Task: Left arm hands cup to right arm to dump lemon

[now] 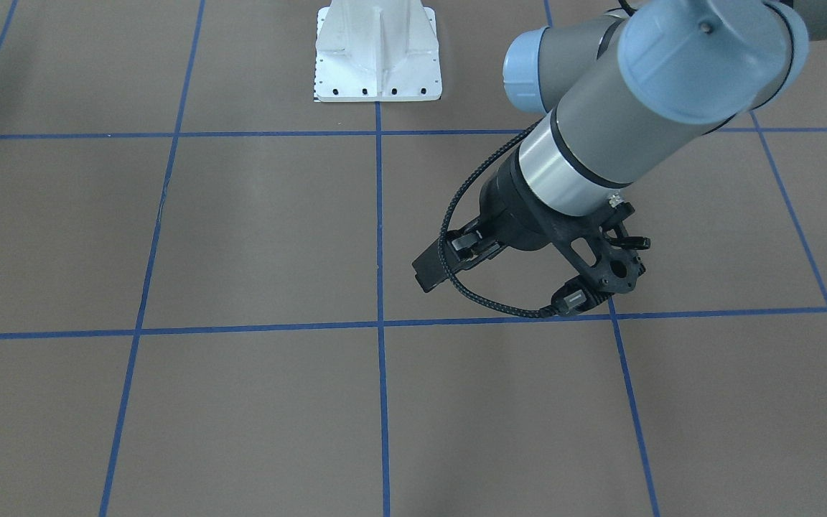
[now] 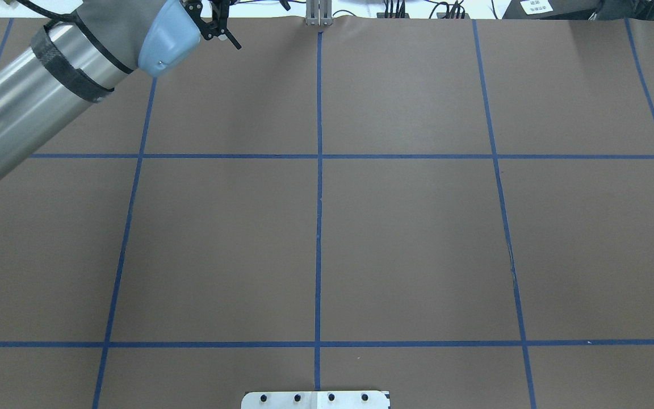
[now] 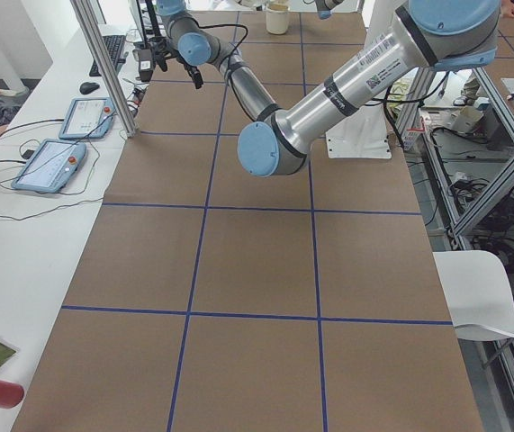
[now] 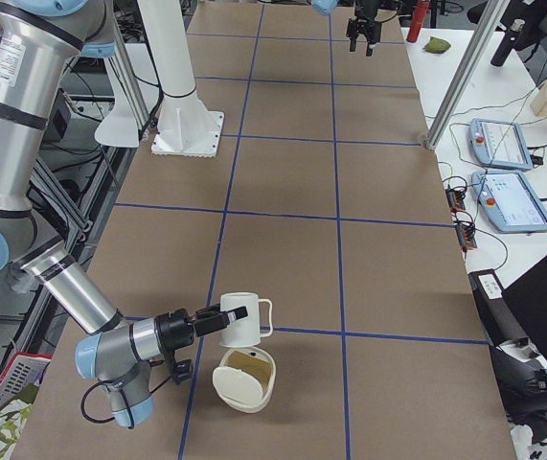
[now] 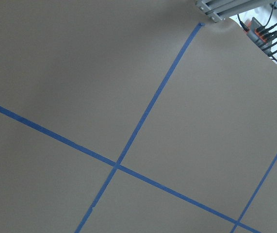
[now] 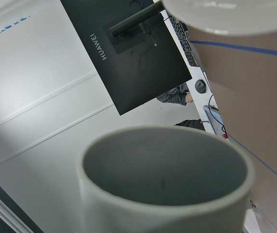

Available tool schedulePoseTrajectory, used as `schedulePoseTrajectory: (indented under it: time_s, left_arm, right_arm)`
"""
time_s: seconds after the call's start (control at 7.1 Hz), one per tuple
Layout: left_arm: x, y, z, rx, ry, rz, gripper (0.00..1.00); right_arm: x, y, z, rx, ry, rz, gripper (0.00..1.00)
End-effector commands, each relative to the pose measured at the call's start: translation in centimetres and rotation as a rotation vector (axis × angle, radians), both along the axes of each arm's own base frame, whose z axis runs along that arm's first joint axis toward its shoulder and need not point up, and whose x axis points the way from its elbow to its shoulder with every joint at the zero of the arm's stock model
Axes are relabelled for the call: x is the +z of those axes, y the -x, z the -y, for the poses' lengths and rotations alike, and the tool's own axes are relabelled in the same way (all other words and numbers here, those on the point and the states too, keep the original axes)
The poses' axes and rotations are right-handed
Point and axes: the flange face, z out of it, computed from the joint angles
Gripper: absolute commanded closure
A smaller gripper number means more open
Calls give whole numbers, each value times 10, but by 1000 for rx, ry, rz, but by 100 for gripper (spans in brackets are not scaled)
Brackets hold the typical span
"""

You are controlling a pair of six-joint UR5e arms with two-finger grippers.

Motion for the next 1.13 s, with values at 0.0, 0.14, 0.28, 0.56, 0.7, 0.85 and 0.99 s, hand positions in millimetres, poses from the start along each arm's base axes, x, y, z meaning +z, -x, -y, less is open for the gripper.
schedulePoseTrajectory:
  time_s: [0.0,0.14,0.28,0.56,0.7,0.85,0.99]
  left_arm:
    - [0,0,0,0,0,0,0]
    - [0,0,0,0,0,0,0]
    - [0,-1,0,2,0,0,0]
    - [1,-4,-2,5,1,1,0]
    - [2,-8,-2,-2,-5,10,0]
    - [3,-11,-4,1,-6,11,0]
    - [3,-12,-4,3,-6,11,0]
  right_arm:
    - [1,0,-1,48,-53,-189,67]
    - [1,2,-3,60,-81,-288,67]
    - [2,6,-5,47,-122,-397,67]
    - [4,11,-13,48,-208,-641,68]
    - [5,13,-14,53,-246,-742,67]
    - [6,12,-15,75,-269,-834,67]
    - [11,12,-18,79,-283,-947,67]
